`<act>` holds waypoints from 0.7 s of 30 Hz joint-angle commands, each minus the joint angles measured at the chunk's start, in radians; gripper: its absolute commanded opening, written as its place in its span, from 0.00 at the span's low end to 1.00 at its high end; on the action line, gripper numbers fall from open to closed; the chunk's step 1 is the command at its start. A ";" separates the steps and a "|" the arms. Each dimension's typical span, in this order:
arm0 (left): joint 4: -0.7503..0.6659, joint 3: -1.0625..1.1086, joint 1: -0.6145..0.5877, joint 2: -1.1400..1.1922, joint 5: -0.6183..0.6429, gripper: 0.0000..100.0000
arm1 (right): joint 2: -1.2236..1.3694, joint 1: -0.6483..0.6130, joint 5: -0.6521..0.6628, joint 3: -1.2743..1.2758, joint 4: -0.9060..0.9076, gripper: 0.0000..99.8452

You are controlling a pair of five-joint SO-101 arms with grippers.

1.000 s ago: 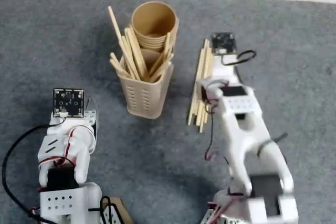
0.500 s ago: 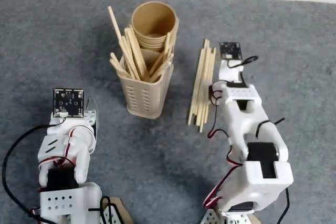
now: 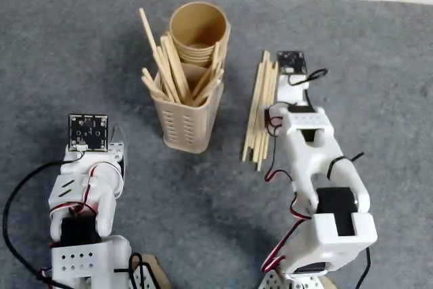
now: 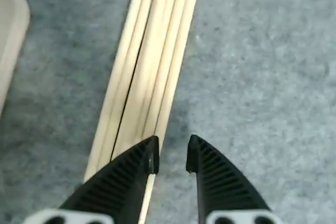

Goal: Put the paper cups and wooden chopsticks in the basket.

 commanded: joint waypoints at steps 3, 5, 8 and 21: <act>-0.020 -0.004 -0.001 -0.012 0.012 0.15 | -0.050 -0.035 0.000 0.013 -0.016 0.11; -0.020 -0.004 -0.001 -0.012 0.012 0.15 | -0.050 -0.056 0.000 0.019 -0.016 0.11; -0.020 -0.004 -0.001 -0.012 0.012 0.15 | -0.048 -0.074 0.000 0.022 -0.016 0.11; -0.020 -0.004 -0.001 -0.012 0.012 0.15 | 0.096 -0.018 0.000 0.012 0.012 0.10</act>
